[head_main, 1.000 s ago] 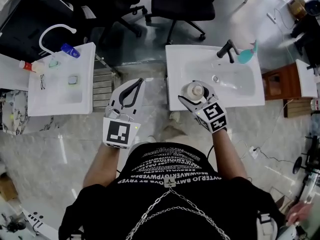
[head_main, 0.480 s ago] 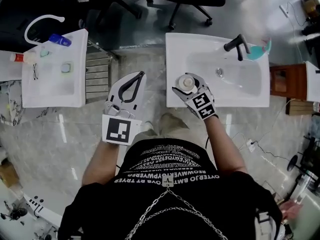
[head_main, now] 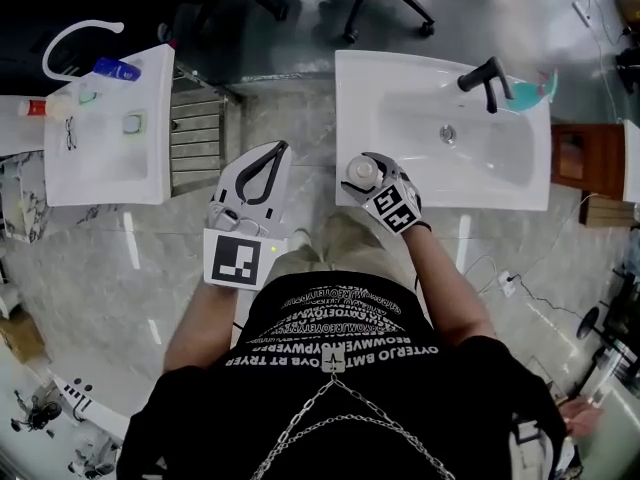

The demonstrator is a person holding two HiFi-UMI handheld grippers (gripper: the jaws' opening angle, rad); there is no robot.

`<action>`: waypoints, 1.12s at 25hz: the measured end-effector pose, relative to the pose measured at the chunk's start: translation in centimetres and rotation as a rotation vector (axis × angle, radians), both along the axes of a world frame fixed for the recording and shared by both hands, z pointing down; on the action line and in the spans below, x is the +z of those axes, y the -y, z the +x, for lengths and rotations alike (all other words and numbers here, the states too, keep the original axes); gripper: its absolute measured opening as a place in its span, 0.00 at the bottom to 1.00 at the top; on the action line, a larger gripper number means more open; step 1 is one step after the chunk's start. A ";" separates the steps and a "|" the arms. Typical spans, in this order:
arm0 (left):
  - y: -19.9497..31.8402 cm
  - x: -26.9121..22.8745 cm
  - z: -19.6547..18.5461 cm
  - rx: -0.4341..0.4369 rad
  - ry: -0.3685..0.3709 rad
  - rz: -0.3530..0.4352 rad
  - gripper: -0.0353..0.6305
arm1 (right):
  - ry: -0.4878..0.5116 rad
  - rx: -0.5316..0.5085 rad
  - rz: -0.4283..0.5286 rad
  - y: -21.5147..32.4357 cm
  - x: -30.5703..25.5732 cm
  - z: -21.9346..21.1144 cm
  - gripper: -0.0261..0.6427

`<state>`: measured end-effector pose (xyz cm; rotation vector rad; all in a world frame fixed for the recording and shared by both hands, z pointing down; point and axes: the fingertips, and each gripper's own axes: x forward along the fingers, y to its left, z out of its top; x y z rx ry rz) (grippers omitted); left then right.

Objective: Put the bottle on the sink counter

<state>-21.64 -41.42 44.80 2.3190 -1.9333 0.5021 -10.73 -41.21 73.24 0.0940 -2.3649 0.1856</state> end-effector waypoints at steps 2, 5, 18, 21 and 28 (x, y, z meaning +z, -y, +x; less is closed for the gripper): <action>-0.1 0.0 0.2 0.008 0.006 0.001 0.06 | -0.013 -0.014 0.007 -0.4 0.7 0.1 0.53; -0.3 -0.1 0.4 0.009 0.007 -0.006 0.06 | -0.039 -0.020 0.005 -1.0 1.6 0.9 0.53; -3.3 -2.2 1.0 0.028 0.027 0.024 0.06 | 0.064 0.019 0.035 -2.6 0.6 2.1 0.60; -4.2 -3.4 0.8 0.029 0.024 0.045 0.06 | 0.137 0.102 0.012 -1.8 -2.5 4.2 0.63; -7.3 -6.5 0.6 0.038 -0.014 0.105 0.06 | 0.350 0.455 0.191 1.4 -17.1 12.9 0.15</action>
